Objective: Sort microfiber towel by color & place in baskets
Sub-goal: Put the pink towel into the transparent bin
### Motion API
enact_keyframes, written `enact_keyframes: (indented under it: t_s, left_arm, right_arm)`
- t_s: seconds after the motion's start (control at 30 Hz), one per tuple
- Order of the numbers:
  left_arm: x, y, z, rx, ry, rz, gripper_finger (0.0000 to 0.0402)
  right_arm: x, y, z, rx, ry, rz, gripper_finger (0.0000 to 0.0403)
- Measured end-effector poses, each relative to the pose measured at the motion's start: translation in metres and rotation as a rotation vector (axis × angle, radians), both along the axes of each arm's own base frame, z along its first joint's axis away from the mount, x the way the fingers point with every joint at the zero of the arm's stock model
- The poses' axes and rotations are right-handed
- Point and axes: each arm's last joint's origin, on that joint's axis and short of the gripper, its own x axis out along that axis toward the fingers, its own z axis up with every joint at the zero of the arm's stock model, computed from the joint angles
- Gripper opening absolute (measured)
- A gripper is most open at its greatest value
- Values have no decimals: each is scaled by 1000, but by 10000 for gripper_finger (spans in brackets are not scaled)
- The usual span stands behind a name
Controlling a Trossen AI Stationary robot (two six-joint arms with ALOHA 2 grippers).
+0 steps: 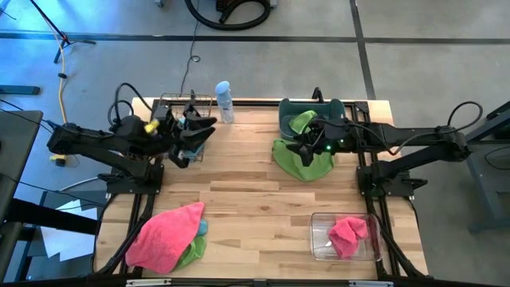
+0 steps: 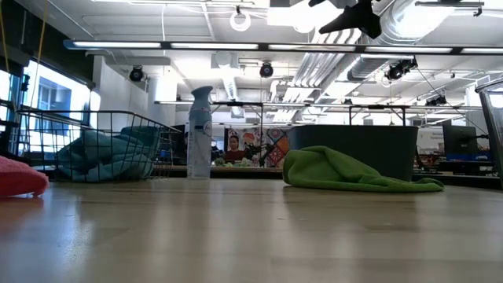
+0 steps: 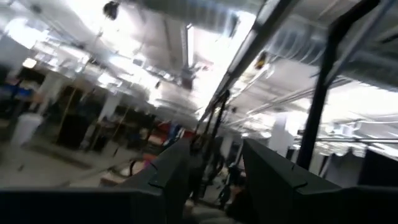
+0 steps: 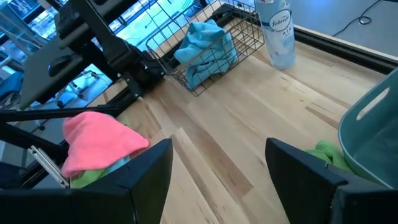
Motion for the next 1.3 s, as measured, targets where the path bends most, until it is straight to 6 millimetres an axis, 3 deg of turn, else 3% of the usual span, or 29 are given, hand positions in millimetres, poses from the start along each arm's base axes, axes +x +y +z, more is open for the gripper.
enact_keyframes:
  t_s: [0.17,0.37,0.47,0.53,0.67,0.83,1.0,1.3]
  left_arm:
    - [3,-9,11,-62,345,3,139]
    - [15,-19,21,-111,984,0,139]
    - [24,-31,7,-118,1307,-46,144]
    - [29,-44,-13,-108,1517,-77,149]
    - [29,-75,-47,-44,1810,-110,167]
    - [16,-112,-82,1,1990,-120,201]
    - [0,-135,-111,-96,2117,-280,231]
    - [-14,-134,-158,-290,2226,-303,251]
  right_arm:
    - [0,1,0,-2,1,7,252]
    - [0,1,0,-5,3,9,252]
    - [0,1,-1,-5,8,9,252]
    - [-1,1,-1,-5,18,9,252]
    - [-2,1,-4,-2,40,7,252]
    - [-3,1,-6,-4,60,9,252]
    - [-3,1,-7,-7,75,10,252]
    - [-5,1,-11,-20,128,19,252]
